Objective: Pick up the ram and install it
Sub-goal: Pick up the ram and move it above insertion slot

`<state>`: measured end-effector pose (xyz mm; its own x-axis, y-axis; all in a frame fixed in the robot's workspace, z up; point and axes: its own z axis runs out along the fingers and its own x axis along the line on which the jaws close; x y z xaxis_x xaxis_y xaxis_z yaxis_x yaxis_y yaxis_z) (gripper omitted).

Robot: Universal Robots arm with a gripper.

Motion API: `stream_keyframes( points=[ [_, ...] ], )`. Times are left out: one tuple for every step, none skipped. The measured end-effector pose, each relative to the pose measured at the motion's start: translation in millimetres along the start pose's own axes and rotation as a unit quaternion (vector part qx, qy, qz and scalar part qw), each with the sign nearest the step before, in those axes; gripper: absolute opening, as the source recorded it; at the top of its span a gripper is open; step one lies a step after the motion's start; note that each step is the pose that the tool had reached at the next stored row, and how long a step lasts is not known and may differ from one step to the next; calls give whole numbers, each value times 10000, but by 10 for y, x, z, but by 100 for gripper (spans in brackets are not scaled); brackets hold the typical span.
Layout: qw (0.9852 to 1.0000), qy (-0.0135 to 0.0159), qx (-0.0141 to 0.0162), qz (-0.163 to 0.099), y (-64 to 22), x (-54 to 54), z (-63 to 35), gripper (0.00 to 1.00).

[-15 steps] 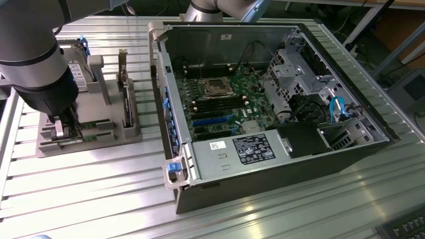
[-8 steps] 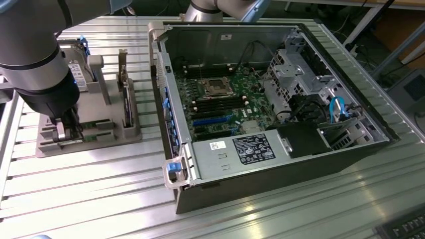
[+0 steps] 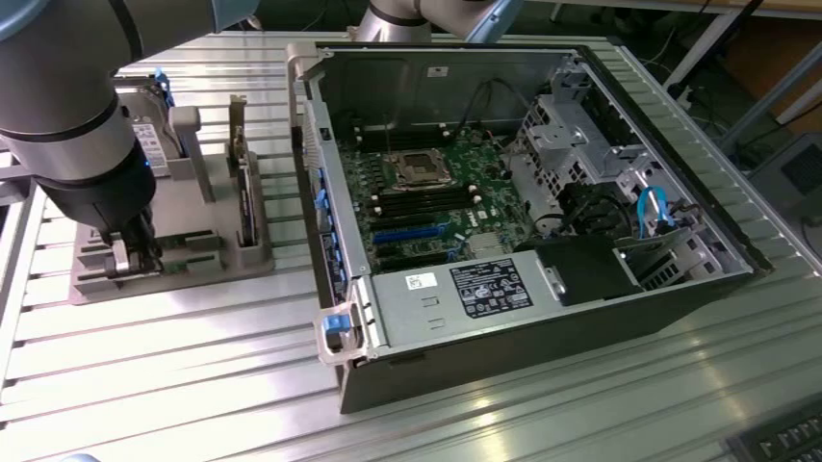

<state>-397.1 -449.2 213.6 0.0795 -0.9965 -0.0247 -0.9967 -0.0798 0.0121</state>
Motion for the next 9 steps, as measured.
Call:
stream_keyframes(
  points=[
    [10000,0,0,-2,0,0,7,24],
    [10000,0,0,-5,1,1,16,24],
    [10000,0,0,-6,1,1,24,24],
    [10000,0,0,-9,1,1,32,24],
    [10000,0,0,-11,1,1,38,24],
    [10000,0,0,-15,2,1,52,24],
    [10000,0,0,-18,3,1,69,24],
    [10000,0,0,-23,5,2,90,24],
    [10000,0,-1,-29,8,2,113,24]
  ],
)
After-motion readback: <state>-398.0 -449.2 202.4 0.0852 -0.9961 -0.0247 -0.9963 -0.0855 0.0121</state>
